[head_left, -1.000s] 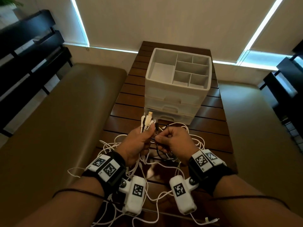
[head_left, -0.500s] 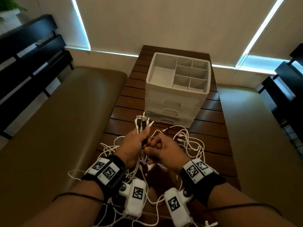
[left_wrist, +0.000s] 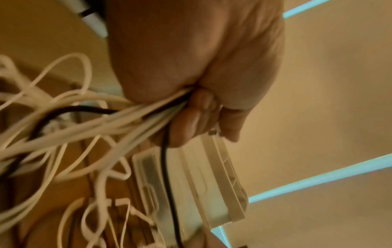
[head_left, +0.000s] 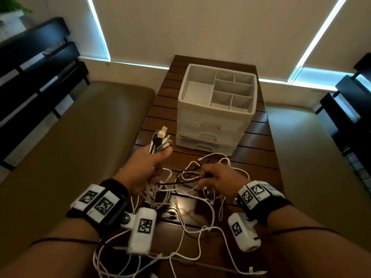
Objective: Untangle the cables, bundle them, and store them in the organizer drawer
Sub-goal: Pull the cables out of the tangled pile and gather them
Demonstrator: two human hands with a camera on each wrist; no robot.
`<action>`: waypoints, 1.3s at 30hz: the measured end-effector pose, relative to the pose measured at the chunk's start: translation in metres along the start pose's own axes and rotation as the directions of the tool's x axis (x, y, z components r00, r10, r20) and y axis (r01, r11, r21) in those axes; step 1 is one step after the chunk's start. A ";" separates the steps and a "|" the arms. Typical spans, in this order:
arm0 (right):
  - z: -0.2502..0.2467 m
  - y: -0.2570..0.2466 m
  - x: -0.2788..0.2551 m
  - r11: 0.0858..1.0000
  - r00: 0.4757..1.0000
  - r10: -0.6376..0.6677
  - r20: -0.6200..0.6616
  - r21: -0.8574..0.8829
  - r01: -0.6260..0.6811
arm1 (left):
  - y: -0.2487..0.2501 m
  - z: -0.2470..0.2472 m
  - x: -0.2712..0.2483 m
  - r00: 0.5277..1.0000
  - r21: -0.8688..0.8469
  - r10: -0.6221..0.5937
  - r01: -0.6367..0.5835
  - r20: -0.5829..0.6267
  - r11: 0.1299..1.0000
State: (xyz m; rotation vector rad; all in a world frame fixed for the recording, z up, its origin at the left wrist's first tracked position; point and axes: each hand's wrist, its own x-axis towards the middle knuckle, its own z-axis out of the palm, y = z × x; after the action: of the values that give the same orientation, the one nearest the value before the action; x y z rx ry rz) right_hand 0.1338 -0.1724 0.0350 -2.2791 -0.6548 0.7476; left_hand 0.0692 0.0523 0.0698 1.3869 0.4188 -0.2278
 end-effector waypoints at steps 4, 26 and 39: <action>-0.025 0.015 0.004 0.990 0.995 0.026 -0.097 -0.137 -0.039 | 0.035 -0.017 -0.014 0.996 0.799 0.090 -0.063 0.011 0.598; -0.023 -0.009 0.019 0.964 0.984 -0.146 -0.098 -0.236 0.119 | 0.023 0.030 -0.007 0.997 0.464 0.010 0.025 -0.073 0.885; -0.024 0.000 0.035 0.865 0.951 -0.131 -0.279 -0.501 -0.027 | 0.027 0.006 -0.022 1.000 0.454 -0.029 0.022 0.007 0.891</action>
State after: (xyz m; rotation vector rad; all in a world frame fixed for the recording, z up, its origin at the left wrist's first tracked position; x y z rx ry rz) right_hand 0.1744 -0.1610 0.0385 -2.7549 -0.8298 0.1893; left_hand 0.0605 0.0489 0.1038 1.8403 0.3859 -0.3740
